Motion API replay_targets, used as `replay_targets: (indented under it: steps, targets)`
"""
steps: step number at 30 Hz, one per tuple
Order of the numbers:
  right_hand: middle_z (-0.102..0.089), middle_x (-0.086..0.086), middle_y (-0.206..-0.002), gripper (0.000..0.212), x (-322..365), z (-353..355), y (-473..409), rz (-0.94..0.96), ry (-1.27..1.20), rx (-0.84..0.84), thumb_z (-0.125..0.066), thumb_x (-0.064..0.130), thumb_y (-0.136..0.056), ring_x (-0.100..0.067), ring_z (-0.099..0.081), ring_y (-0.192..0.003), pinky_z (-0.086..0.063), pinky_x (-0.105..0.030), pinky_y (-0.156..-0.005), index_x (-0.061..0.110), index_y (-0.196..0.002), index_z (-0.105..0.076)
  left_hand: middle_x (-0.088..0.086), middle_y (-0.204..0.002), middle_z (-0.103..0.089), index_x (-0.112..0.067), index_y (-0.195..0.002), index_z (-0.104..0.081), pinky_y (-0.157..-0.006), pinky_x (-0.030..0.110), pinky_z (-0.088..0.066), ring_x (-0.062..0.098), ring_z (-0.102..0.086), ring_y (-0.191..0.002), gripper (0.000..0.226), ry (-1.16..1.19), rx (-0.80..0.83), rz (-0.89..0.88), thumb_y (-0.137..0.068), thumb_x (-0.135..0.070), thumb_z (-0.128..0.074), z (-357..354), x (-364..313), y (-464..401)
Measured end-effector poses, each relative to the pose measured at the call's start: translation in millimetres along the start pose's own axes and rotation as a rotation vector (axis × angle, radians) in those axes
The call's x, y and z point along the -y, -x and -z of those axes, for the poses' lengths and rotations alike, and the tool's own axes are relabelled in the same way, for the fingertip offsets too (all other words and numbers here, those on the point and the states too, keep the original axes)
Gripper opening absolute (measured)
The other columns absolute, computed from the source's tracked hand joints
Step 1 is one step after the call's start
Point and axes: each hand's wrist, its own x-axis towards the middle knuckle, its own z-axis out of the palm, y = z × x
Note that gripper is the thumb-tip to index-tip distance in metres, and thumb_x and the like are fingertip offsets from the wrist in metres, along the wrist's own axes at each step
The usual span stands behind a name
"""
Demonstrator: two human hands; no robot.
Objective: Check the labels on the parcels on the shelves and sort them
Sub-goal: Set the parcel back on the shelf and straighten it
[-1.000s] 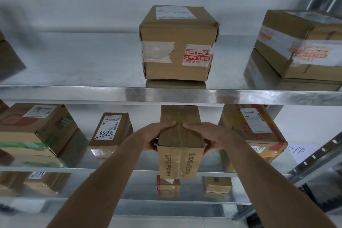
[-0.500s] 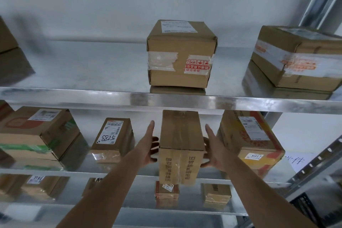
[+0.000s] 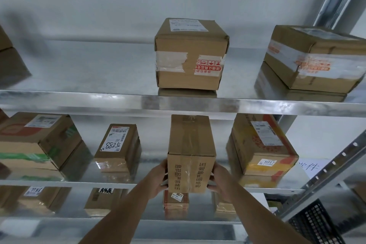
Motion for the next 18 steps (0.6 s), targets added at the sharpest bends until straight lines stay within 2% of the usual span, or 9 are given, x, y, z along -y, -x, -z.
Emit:
replay_targets:
  steps: [4,7,11,14,18]
  targets:
    - [-0.076,-0.003,-0.101,0.033,7.1,-3.2,4.8,0.006,0.031,0.002,-0.042,0.036,-0.107,-0.026,-0.068,-0.103,-0.049,-0.052,-0.105,0.019,-0.104,-0.07,0.012,-0.11,-0.071,-0.01,-0.112,-0.067,-0.104,0.051,-0.047,0.031,-0.063,-0.111,0.052,-0.031,-0.001,-0.014,-0.103,-0.055,-0.042,1.1,-4.0,2.0]
    - [-0.074,-0.002,-0.112,0.04,20.0,-2.1,6.4,0.032,0.088,0.018,-0.037,0.047,-0.107,-0.029,-0.066,-0.11,-0.045,-0.053,-0.107,0.02,-0.113,-0.067,0.013,-0.112,-0.07,-0.012,-0.114,-0.066,-0.106,0.054,-0.048,0.033,-0.064,-0.112,0.058,-0.056,-0.01,-0.051,-0.101,-0.062,-0.039,6.0,-13.7,0.5]
    - [-0.074,-0.003,-0.108,0.047,39.5,3.1,1.8,0.12,0.098,-0.025,-0.031,0.049,-0.109,-0.024,-0.067,-0.107,-0.044,-0.052,-0.109,0.017,-0.117,-0.064,0.006,-0.13,-0.065,-0.02,-0.13,-0.062,-0.113,0.048,-0.039,0.029,-0.057,-0.125,0.068,-0.141,-0.059,-0.116,-0.1,-0.07,-0.027,6.1,-35.1,3.8]
    - [-0.07,0.002,-0.111,0.04,50.1,0.5,5.3,0.242,0.103,-0.03,-0.028,0.045,-0.11,-0.021,-0.063,-0.114,-0.043,-0.05,-0.111,0.024,-0.112,-0.063,0.001,-0.144,-0.058,-0.026,-0.137,-0.059,-0.113,0.044,-0.037,0.025,-0.054,-0.13,0.066,-0.144,-0.051,-0.217,-0.102,-0.067,-0.02,-0.7,-51.7,11.5]
    - [-0.065,0.003,-0.11,0.036,67.5,0.6,15.2,0.342,0.062,-0.068,-0.026,0.047,-0.11,-0.016,-0.058,-0.114,-0.039,-0.044,-0.11,0.031,-0.107,-0.058,-0.003,-0.157,-0.044,-0.024,-0.154,-0.041,-0.123,0.042,-0.023,0.019,-0.042,-0.144,0.064,-0.176,-0.037,-0.336,-0.106,-0.058,-0.016,-9.4,-69.4,18.5]
